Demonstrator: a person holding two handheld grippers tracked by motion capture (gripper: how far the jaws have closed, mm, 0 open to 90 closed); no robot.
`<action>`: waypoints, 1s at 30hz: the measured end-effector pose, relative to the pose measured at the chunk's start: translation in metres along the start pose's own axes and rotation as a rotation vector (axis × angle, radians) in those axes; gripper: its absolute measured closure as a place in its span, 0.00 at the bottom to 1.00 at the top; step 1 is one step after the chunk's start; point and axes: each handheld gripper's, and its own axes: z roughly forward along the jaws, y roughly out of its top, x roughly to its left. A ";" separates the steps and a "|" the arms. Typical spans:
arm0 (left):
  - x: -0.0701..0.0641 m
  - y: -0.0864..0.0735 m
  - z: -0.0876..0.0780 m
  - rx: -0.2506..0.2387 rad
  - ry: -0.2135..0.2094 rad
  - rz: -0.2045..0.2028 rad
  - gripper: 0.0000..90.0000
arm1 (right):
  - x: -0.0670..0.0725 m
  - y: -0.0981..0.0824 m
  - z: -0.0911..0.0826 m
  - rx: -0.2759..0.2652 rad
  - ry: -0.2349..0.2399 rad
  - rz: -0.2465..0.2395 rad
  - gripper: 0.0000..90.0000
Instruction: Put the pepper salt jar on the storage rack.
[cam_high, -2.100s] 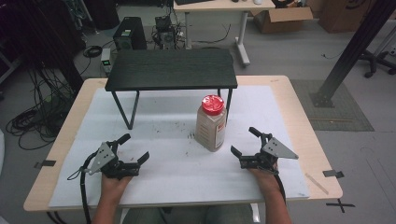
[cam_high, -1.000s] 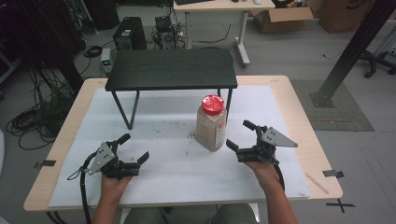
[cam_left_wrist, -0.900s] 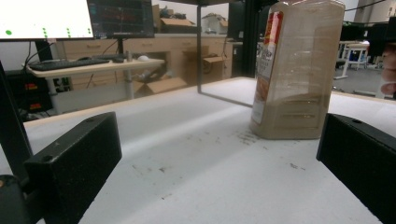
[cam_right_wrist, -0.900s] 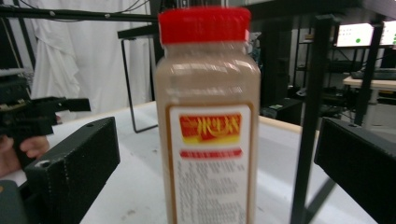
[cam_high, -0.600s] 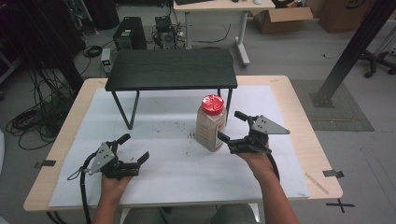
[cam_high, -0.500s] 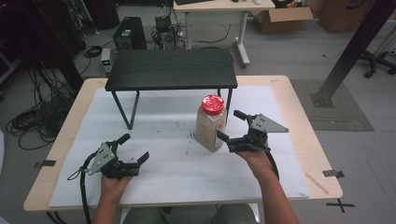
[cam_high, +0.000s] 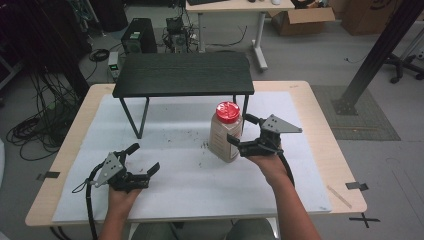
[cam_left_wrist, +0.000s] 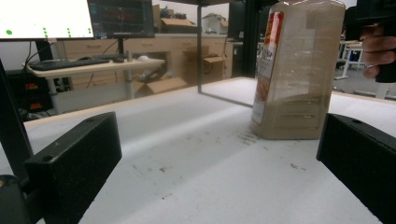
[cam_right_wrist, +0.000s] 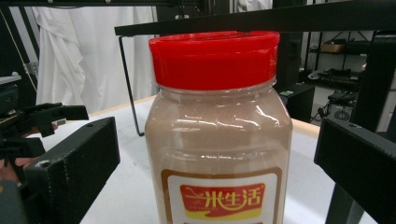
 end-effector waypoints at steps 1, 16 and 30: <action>0.000 0.000 0.000 0.000 0.000 0.000 0.00 | 0.000 0.000 0.001 0.002 0.001 0.001 0.00; 0.000 0.000 0.000 0.000 0.001 0.002 0.00 | 0.004 0.000 0.023 0.037 0.002 0.015 0.00; 0.000 0.000 0.000 -0.002 0.000 0.000 0.00 | 0.005 -0.006 0.038 0.048 -0.016 0.035 0.00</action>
